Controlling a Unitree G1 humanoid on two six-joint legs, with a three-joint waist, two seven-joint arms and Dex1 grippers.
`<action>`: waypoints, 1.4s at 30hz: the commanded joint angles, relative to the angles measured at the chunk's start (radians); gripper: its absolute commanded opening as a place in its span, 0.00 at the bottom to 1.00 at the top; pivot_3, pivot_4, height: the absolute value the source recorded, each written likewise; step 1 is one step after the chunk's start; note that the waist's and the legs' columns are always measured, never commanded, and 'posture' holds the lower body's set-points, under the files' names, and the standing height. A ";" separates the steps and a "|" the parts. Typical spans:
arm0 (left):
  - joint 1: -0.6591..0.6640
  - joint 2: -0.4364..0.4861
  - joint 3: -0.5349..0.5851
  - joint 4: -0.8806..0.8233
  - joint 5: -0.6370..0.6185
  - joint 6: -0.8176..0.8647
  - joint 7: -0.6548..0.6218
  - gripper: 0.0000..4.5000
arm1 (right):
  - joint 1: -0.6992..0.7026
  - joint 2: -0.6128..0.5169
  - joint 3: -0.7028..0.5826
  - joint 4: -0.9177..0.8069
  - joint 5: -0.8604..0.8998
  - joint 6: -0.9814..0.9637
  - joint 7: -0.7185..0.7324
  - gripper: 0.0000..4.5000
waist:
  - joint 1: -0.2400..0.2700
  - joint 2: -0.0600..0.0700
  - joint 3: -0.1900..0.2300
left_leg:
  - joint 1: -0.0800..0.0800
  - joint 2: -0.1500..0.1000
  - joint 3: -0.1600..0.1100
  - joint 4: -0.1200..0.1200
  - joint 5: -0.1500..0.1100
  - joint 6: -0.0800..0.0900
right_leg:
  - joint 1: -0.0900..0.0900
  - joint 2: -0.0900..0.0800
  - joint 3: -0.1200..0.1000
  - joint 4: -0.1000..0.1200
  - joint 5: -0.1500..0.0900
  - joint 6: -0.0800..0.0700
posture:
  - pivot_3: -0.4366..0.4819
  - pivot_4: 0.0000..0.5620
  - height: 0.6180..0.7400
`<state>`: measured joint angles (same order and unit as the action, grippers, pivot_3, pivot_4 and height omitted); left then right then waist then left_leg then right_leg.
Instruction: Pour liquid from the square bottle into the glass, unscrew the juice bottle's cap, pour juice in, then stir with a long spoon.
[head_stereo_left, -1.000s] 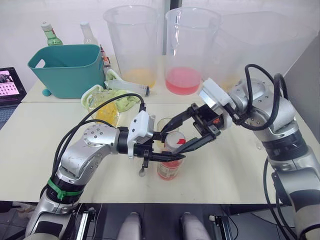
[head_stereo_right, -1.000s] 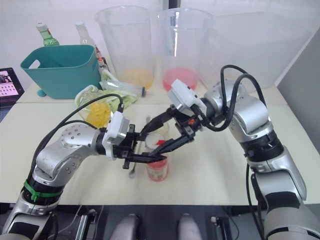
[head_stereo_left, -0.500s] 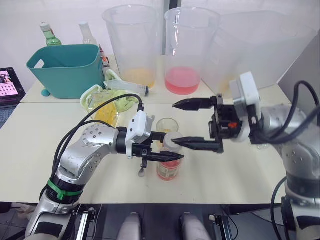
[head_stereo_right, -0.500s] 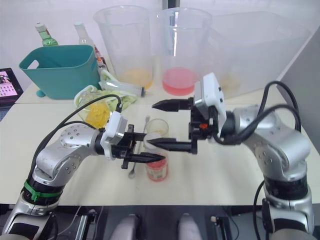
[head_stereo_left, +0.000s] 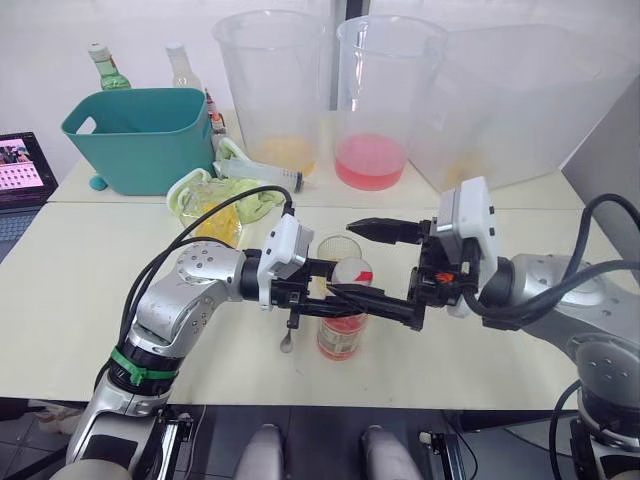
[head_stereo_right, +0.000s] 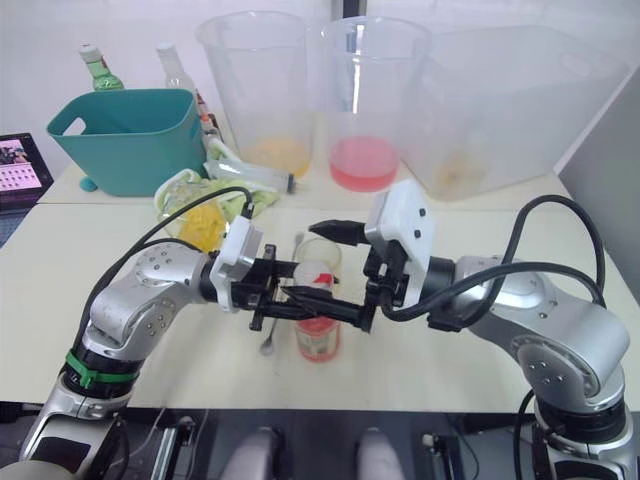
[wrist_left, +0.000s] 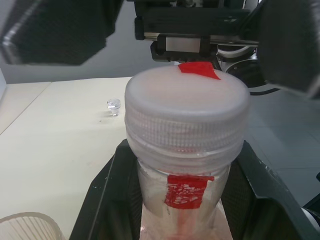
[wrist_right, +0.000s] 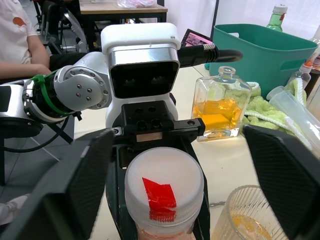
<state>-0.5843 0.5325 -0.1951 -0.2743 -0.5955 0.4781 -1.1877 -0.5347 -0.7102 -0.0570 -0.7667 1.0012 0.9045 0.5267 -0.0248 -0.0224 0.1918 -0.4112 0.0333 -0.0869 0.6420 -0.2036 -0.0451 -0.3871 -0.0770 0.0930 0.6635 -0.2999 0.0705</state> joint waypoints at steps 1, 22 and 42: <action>0.010 -0.003 -0.026 0.013 0.024 0.002 -0.004 0.34 | 0.006 -0.019 0.014 -0.029 -0.017 -0.010 -0.001 0.56 | 0.003 0.000 0.000 | 0.000 0.000 0.000 0.000 0.000 0.000 | 0.000 0.000 0.000 0.000 0.000 0.000 | 0.48 0.27 0.94; 0.060 0.046 -0.007 -0.055 0.013 0.015 0.010 0.34 | -0.289 -0.076 0.292 0.503 -0.283 -0.391 0.894 0.37 | -0.005 0.000 0.000 | 0.002 0.001 0.001 0.000 0.000 0.000 | 0.001 0.001 0.000 -0.001 0.000 0.000 | 0.48 0.27 0.94; 0.045 0.034 0.013 -0.161 -0.066 0.143 0.142 0.34 | -0.280 -0.100 0.031 0.370 -0.201 -0.208 0.732 0.98 | -0.005 0.000 0.000 | -0.001 0.000 -0.001 0.000 0.000 0.000 | -0.001 0.000 -0.001 0.000 0.000 0.000 | 0.48 0.27 0.94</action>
<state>-0.5369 0.5714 -0.1658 -0.4229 -0.6495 0.6062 -1.0401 -0.8300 -0.7959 0.0517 -0.3016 0.7645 0.6675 1.3405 -0.0293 -0.0224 0.1918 -0.4122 0.0335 -0.0877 0.6415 -0.2038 -0.0449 -0.3884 -0.0770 0.0917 0.6639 -0.2999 0.0704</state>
